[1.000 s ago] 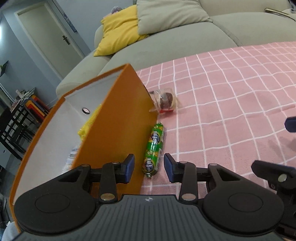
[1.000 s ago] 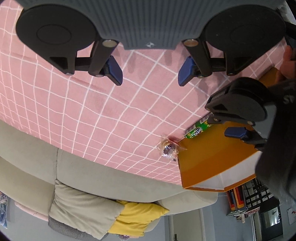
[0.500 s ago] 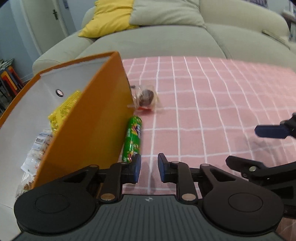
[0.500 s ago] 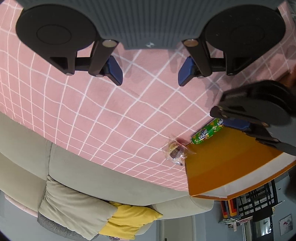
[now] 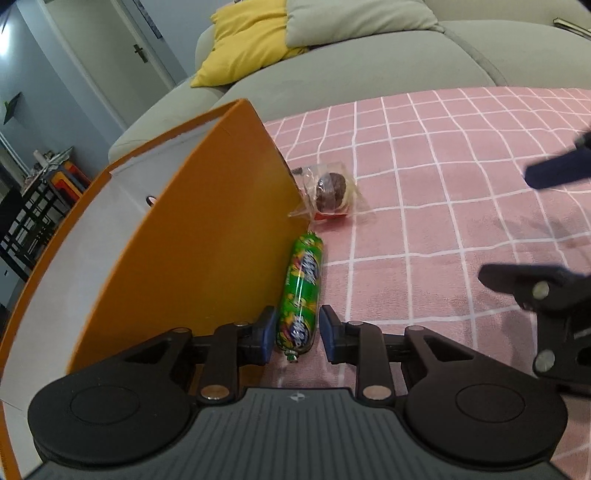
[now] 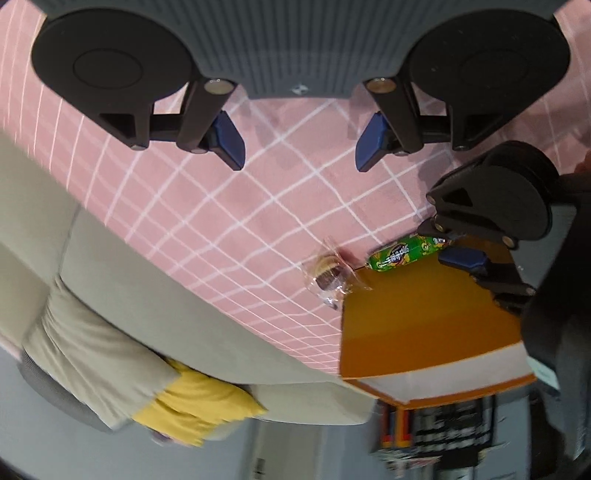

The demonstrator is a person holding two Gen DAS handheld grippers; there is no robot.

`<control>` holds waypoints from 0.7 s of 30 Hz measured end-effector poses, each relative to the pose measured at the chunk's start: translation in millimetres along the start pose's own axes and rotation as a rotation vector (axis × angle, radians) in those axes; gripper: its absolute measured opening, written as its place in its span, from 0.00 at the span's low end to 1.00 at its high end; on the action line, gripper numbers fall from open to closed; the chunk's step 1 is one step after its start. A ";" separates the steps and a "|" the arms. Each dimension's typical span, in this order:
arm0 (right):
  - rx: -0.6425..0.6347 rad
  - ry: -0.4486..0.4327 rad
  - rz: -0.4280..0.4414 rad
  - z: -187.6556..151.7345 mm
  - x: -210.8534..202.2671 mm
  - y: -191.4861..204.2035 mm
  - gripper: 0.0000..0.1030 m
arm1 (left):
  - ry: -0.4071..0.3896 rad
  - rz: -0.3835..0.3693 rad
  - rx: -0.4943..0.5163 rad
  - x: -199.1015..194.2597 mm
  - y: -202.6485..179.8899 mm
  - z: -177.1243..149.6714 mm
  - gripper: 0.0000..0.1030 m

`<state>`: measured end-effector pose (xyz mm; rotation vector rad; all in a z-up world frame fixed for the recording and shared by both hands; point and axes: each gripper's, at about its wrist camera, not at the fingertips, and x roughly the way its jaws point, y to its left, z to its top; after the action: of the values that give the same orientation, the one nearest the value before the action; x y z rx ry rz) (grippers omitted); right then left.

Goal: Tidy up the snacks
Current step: 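Grasp the green tube snack with the left gripper while the right gripper grasps the wrapped candy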

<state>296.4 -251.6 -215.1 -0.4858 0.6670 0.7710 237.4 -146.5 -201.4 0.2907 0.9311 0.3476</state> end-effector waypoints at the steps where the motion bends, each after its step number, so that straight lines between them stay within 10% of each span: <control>1: -0.032 -0.004 0.012 2.4 3.3 -2.5 0.62 | 0.004 -0.009 -0.008 2.5 1.2 0.9 0.32; 11: -0.307 0.011 0.114 29.7 46.3 -9.9 0.53 | 0.029 -0.131 -0.100 5.4 17.6 5.1 0.26; 21: -0.300 -0.003 0.170 54.6 82.4 8.4 0.41 | 0.061 -0.202 -0.122 -6.0 29.1 -6.1 0.24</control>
<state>354.0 -173.6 -236.3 -0.7063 0.5971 1.0398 224.3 -122.1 -189.2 0.0737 0.9854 0.2266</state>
